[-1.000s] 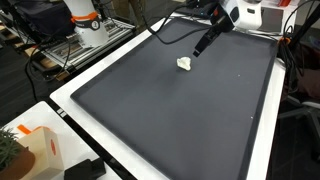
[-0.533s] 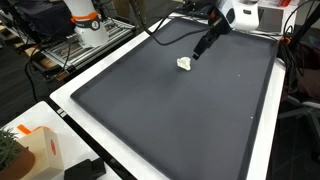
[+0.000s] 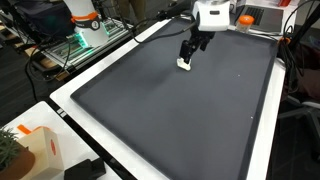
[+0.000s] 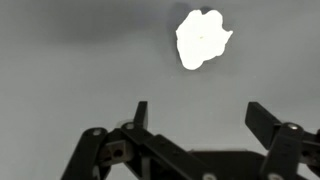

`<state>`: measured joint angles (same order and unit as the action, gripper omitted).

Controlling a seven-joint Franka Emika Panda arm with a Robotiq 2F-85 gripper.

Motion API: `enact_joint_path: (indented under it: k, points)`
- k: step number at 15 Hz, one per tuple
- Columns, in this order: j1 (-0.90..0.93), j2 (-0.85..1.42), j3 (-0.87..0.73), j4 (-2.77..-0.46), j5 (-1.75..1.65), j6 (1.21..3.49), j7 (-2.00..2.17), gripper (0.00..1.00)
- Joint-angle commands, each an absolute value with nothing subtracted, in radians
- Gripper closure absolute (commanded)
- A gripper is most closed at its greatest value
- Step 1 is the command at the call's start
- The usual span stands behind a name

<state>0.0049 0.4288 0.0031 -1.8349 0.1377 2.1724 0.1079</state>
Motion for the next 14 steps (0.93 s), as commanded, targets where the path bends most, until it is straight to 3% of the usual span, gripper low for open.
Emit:
enact_joint_path:
  k: [1, 8, 14]
  points:
    - [-0.028, 0.238, 0.029, -2.08, 0.225, 2.251, 0.017, 0.0]
    - [-0.007, 0.175, 0.018, -2.136, 0.195, 2.2, -0.029, 0.0]
    - [-0.032, 0.104, 0.027, -2.293, 0.36, 2.35, -0.152, 0.0]
